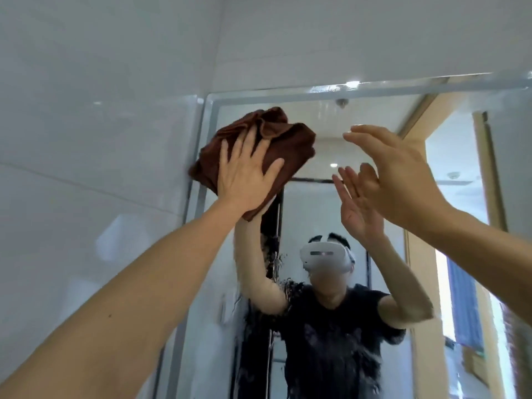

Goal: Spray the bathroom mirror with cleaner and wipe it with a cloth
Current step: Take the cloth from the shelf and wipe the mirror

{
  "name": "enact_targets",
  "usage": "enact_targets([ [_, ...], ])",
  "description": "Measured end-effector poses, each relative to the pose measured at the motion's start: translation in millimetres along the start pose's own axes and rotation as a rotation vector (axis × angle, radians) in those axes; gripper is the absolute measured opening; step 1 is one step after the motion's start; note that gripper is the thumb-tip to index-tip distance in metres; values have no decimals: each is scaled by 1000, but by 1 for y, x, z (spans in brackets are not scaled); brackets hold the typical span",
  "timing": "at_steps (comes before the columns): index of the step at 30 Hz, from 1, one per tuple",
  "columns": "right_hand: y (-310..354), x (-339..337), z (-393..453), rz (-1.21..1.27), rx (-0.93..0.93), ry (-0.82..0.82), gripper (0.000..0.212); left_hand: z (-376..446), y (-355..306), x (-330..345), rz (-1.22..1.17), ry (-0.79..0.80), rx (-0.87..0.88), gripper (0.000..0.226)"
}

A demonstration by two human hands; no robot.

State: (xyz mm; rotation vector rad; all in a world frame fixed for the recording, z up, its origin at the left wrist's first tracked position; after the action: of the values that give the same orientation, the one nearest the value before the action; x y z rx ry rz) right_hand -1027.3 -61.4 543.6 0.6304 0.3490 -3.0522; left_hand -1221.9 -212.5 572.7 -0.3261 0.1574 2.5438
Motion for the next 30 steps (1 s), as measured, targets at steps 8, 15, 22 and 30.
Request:
enact_targets([
  [8,0,17,-35,-23,39,77,47,-51,-20,9,-89,4,-323,66],
  [15,27,32,-50,71,33,90,55,-140,-154,50,-42,119,137,72],
  [22,3,27,-83,59,72,159,55,-147,27,41,-25,77,-426,67],
  [30,-8,2,-100,21,114,167,54,-162,-146,44,-108,87,-256,62],
])
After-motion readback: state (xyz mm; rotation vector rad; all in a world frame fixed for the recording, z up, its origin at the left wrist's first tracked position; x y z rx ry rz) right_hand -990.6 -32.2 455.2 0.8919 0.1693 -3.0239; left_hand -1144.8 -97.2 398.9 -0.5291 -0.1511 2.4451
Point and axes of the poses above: each hand's wrist, its own z-axis towards the middle knuckle, its own x-axis out of the palm, y = z × x, the point moved 10 cm from there along z, towards the middle knuckle, and after that the axes turned 15 degrees about y, right-handed, at the moved point
